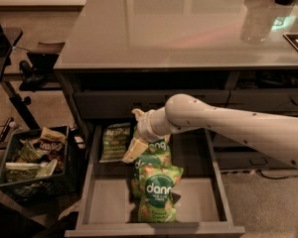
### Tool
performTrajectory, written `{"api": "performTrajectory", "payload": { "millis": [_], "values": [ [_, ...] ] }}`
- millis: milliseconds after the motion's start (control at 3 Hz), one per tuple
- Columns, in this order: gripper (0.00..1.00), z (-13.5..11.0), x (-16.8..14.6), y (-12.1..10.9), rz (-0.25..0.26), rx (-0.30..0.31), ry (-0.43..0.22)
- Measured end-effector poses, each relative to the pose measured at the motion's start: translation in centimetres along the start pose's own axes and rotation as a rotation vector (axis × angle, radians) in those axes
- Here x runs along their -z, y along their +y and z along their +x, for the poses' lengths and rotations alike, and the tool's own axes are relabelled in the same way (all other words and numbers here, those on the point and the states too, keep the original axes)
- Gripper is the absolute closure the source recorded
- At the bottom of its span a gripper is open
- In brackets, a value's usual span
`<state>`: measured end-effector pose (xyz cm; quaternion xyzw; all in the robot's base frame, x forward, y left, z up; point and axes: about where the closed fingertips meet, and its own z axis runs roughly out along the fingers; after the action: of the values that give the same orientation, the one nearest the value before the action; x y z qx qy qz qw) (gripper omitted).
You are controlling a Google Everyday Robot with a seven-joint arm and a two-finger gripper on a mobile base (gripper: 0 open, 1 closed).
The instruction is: Pick green jalapeno chip bag from middle drawer and place on counter
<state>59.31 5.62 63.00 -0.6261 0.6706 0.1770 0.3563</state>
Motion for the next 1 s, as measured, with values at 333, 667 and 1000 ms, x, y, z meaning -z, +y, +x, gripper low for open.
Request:
{"api": "performTrajectory", "payload": {
  "millis": [333,667,1000],
  "values": [
    [0.0,-0.6,-3.1,-0.9,-0.006,0.018,0.014],
    [0.0,-0.6,-5.5,-1.2,-0.011,0.02,0.054],
    [0.0,0.0,-7.3,-1.4,0.0,0.0,0.113]
  ]
}}
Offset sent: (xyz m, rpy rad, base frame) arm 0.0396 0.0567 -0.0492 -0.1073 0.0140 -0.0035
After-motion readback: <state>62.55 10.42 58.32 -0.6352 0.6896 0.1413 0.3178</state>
